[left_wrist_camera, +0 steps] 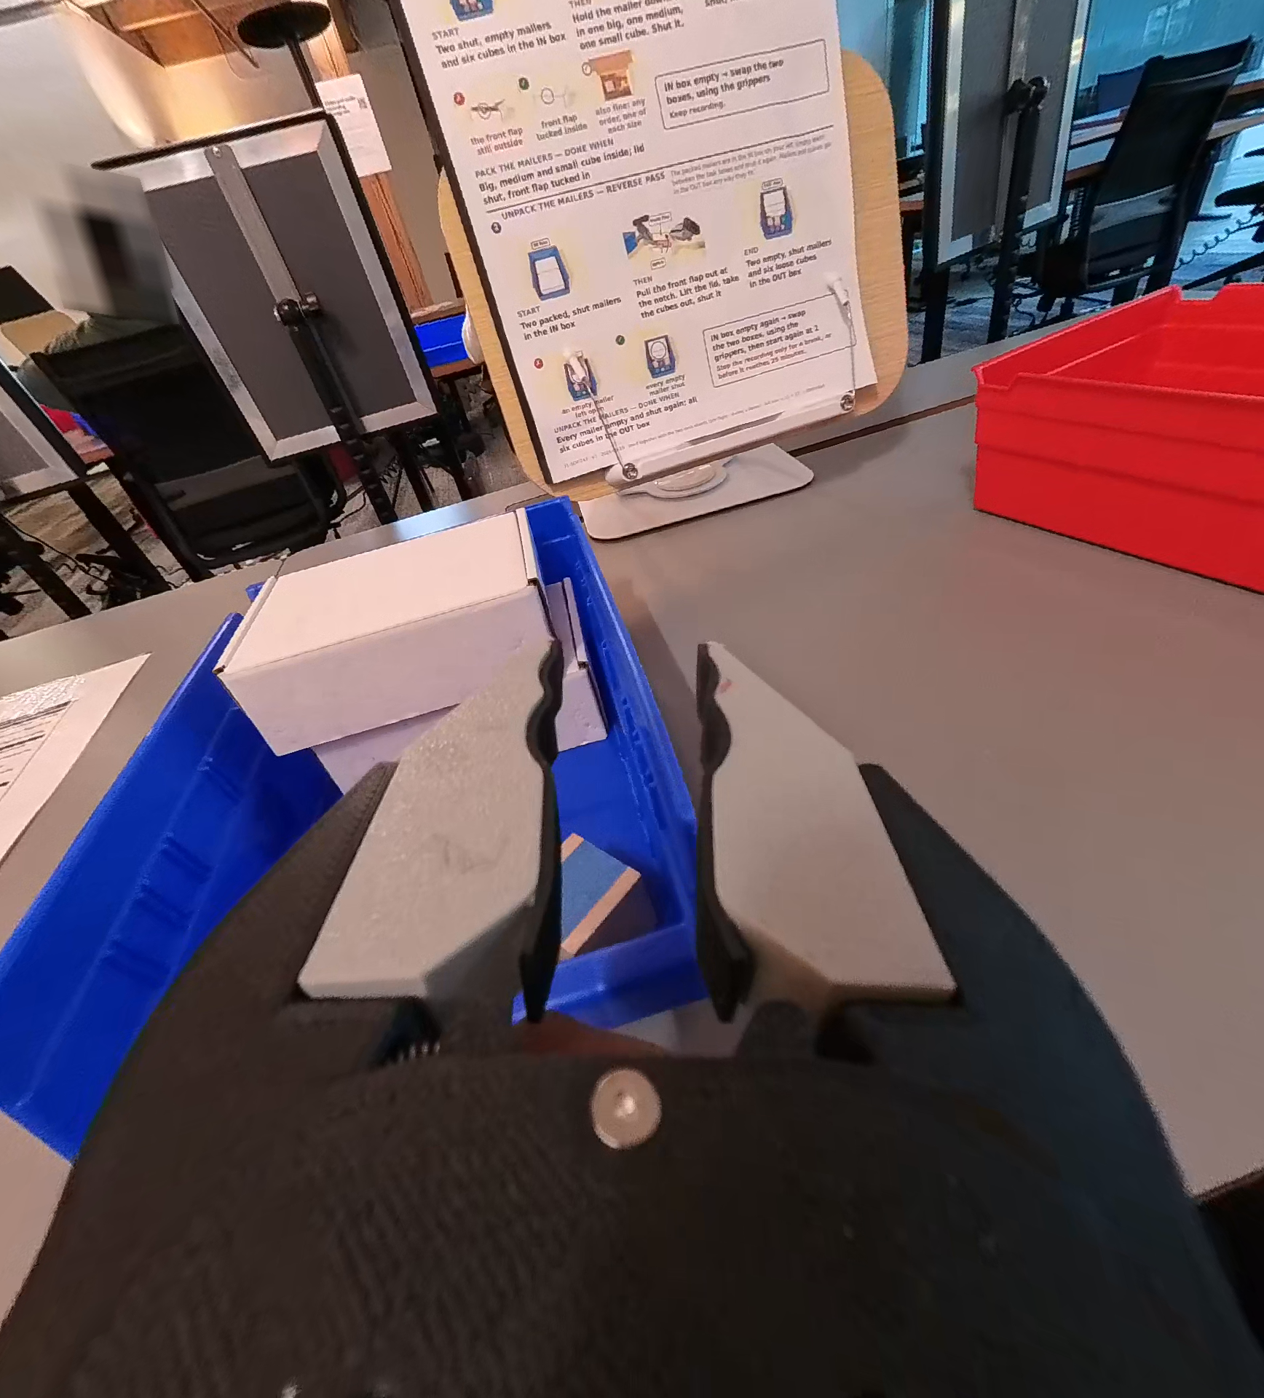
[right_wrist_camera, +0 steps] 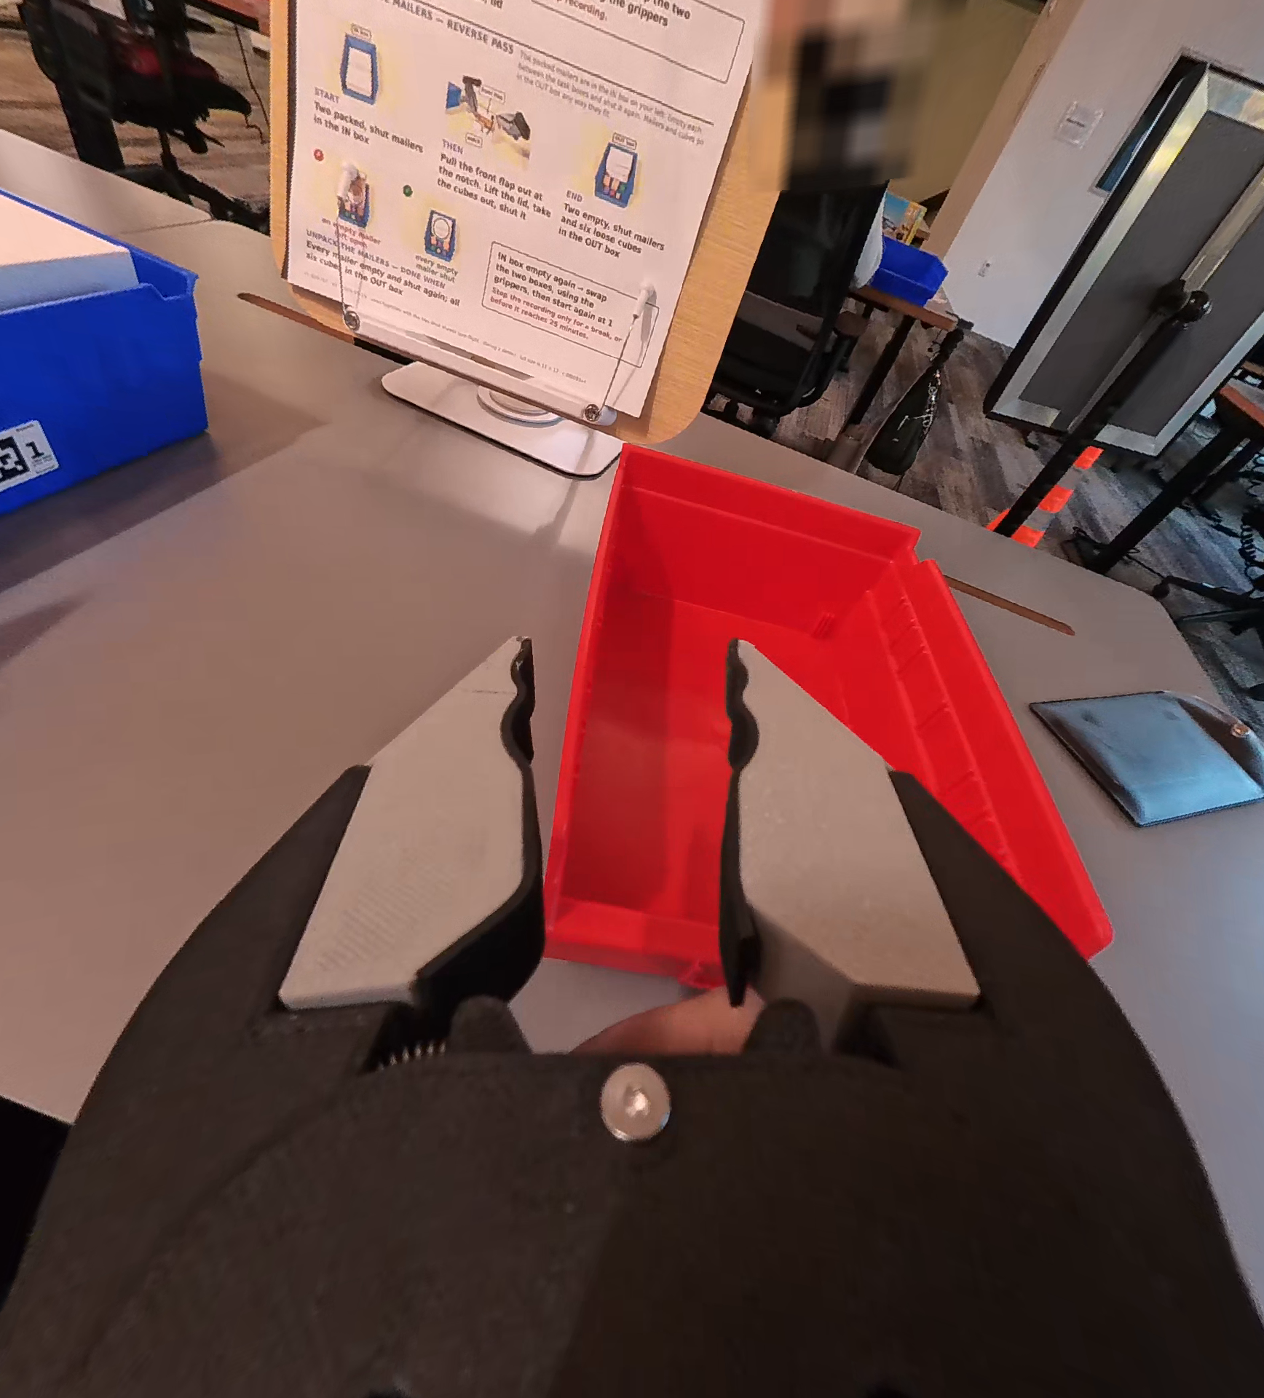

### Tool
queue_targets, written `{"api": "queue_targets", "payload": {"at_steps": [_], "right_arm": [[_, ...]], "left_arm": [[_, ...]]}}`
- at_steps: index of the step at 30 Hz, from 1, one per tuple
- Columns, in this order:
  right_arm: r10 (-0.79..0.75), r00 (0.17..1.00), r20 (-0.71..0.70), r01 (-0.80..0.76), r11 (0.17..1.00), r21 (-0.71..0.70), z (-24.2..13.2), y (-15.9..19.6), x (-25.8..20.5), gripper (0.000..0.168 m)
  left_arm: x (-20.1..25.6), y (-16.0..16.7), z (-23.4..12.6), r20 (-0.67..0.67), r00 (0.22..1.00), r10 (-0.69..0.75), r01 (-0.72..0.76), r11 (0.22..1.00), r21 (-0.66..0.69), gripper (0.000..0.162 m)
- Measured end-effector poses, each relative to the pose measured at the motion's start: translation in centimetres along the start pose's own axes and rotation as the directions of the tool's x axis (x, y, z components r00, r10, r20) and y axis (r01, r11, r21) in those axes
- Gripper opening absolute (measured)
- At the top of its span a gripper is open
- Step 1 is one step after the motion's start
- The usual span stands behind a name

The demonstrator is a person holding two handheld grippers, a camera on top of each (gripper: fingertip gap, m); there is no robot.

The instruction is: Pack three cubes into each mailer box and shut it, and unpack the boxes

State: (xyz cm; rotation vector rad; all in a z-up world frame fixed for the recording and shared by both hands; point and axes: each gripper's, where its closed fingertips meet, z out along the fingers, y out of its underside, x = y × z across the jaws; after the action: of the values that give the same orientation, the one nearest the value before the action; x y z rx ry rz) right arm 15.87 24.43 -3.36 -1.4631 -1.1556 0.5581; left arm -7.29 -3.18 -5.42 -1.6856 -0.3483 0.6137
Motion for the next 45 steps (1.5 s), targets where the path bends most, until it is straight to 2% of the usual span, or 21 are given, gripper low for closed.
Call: {"api": "queue_targets", "payload": {"at_steps": [5,12,16,21,25,28,45], "right_arm": [[0.018,1.000,0.015,-0.018,1.000,0.013,-0.2,-0.2,0.1,0.047],[0.035,0.999,0.030,-0.035,0.999,0.010,-0.1,-0.1,0.1,0.047],[0.024,0.999,0.046,-0.024,1.000,-0.001,0.3,0.1,-0.7,0.047],[-0.009,0.999,0.049,0.010,1.000,-0.004,0.3,0.1,-1.5,0.047],[-0.005,0.999,0.050,0.005,1.000,0.005,0.1,-0.1,-1.3,0.047],[0.004,0.999,0.048,-0.004,1.000,0.008,-0.1,-0.2,-0.9,0.047],[0.008,0.999,0.050,-0.010,0.999,0.033,-0.8,-0.6,-0.3,0.046]], "left_arm": [[-1.3,0.0,-0.3,0.027,1.000,-0.009,0.009,1.000,-0.001,0.033],[-8.4,-0.7,-3.0,0.144,0.982,-0.125,0.118,0.991,0.055,0.033],[-10.5,0.1,-3.6,0.153,0.974,-0.168,0.164,0.986,0.035,0.036],[-9.6,1.6,-2.8,0.110,0.984,-0.139,0.144,0.989,-0.039,0.038],[-7.4,5.1,-1.9,-0.009,0.996,-0.090,0.086,0.971,-0.224,0.040],[-6.7,6.8,-1.5,-0.037,0.998,-0.049,0.036,0.954,-0.297,0.040],[-5.0,7.3,-0.7,-0.075,0.997,-0.011,-0.013,0.948,-0.317,0.040]]}}
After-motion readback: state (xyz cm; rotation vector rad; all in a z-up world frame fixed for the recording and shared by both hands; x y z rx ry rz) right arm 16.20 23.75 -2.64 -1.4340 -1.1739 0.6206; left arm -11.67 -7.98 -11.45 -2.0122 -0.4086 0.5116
